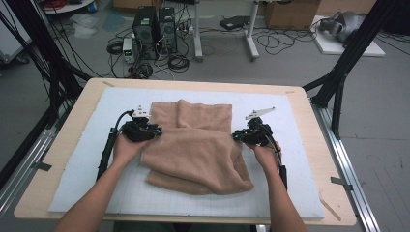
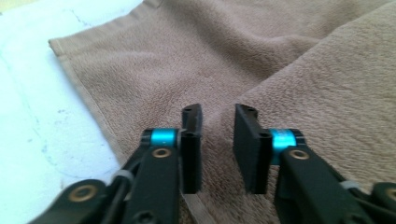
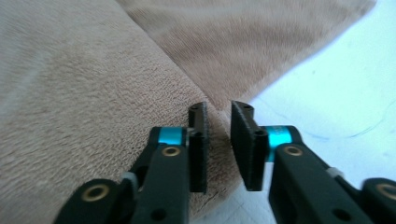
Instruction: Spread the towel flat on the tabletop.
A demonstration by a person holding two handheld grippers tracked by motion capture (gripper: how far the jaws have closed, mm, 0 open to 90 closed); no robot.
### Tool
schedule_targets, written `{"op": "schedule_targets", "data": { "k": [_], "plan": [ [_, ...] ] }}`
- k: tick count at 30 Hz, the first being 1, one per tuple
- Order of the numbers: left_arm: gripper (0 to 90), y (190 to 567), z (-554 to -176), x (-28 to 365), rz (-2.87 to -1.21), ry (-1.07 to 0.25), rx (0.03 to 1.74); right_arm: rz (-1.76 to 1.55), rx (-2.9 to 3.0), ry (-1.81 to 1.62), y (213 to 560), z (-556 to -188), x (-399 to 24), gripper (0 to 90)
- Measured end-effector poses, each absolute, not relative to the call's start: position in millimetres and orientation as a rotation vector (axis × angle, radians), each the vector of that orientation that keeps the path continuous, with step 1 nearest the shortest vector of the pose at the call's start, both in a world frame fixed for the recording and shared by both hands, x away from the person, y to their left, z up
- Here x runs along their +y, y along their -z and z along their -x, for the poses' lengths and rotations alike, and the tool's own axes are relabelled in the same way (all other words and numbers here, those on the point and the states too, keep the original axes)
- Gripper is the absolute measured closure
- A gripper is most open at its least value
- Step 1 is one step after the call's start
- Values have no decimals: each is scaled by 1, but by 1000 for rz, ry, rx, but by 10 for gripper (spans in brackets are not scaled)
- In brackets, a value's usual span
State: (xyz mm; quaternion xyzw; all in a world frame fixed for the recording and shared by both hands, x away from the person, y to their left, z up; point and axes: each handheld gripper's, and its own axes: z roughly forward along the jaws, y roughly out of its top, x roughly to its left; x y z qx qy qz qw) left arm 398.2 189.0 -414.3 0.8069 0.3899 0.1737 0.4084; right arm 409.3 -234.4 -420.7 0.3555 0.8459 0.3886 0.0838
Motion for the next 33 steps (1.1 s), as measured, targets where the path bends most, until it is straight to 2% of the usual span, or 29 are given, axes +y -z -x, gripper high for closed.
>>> {"op": "schedule_targets", "data": {
  "k": [3, 11, 17, 21, 26, 28, 31, 33],
  "plan": [
    [631, 403, -388, 193, -2011, -461, 947, -1029, 2481, -1208, 408, -399, -239, 705],
    [580, 388, -343, 198, -1998, -444, 827, -857, 2515, -1245, 387, -360, -239, 673],
    [541, 400, -310, 191, -2026, -354, 747, -765, 2597, -1245, 400, -329, -233, 646],
    [518, 417, -300, 186, -2101, -309, 716, -749, 2657, -1305, 416, -320, -224, 544],
    [457, 431, -300, 173, -2203, -355, 708, -715, 2730, -1259, 428, -320, -204, 553],
    [491, 434, -302, 168, -2204, -354, 699, -692, 2742, -1204, 431, -321, -193, 594],
    [627, 438, -304, 167, -2175, -330, 700, -669, 2768, -1131, 436, -322, -181, 668],
    [733, 438, -304, 167, -2164, -333, 696, -660, 2771, -1138, 437, -323, -178, 752]
  ]
}}
